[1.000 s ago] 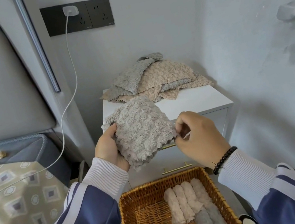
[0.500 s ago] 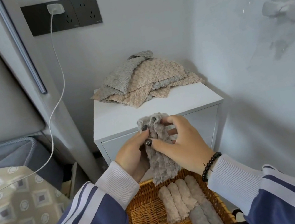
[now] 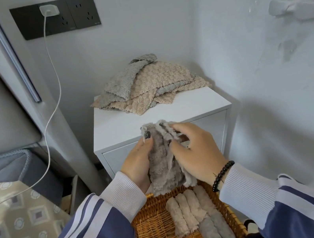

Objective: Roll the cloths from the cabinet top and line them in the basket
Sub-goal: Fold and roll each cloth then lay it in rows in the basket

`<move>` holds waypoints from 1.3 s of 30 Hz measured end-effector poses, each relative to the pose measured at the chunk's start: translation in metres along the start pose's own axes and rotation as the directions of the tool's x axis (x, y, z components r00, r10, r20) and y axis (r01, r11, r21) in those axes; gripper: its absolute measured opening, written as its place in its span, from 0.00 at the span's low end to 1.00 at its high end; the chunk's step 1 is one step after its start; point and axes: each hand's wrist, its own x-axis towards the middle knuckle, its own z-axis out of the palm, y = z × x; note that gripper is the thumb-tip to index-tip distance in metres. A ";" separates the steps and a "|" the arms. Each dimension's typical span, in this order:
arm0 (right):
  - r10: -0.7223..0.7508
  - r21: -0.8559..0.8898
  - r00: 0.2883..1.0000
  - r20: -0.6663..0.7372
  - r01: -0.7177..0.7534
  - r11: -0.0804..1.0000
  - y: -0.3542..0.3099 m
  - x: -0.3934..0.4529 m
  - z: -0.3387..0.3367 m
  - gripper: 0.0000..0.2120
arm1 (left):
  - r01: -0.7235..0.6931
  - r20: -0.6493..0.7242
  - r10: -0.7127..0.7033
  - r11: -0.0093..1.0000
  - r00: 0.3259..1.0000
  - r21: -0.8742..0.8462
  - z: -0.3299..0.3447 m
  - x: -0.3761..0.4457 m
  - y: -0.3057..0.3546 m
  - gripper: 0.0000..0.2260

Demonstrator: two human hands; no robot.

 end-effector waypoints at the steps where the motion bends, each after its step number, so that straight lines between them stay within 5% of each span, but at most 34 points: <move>1: -0.019 0.019 0.999 0.042 0.018 1.000 -0.001 -0.002 0.002 0.18 | 0.018 0.022 -0.018 1.000 1.000 -0.014 0.002 -0.002 0.000 0.17; 4: 0.004 0.107 0.971 0.241 -0.031 0.994 -0.003 -0.008 0.004 0.26 | 0.057 0.081 -0.053 0.997 0.995 -0.048 0.005 -0.006 0.004 0.22; 7: -0.019 0.194 0.940 0.342 -0.050 0.980 -0.003 -0.010 0.003 0.30 | 0.010 -0.001 -0.010 0.998 1.000 -0.058 0.000 -0.002 0.006 0.21; 17: 0.022 0.213 0.978 0.209 -0.068 0.975 0.016 0.007 -0.014 0.31 | 0.005 -0.135 -0.072 0.896 0.988 -0.444 -0.011 0.002 0.025 0.13; 21: 0.048 0.147 0.993 0.104 -0.063 0.987 0.024 0.008 -0.009 0.21 | 0.025 -0.066 -0.064 0.878 0.996 -0.477 -0.014 0.001 0.026 0.15; 30: 0.305 0.450 0.952 -0.030 -0.259 0.855 0.019 0.017 -0.016 0.04 | 0.002 -0.120 -0.063 0.890 0.991 -0.456 -0.014 -0.001 0.028 0.13; 34: 0.479 0.668 0.878 0.021 -0.369 0.646 0.018 0.021 -0.012 0.05 | -0.030 -0.158 -0.041 0.907 0.987 -0.421 -0.010 -0.001 0.027 0.10; 39: 0.570 0.907 0.793 0.215 -0.378 0.183 0.014 0.016 -0.006 0.08 | -0.046 -0.137 -0.010 0.915 0.990 -0.402 -0.009 0.000 0.023 0.09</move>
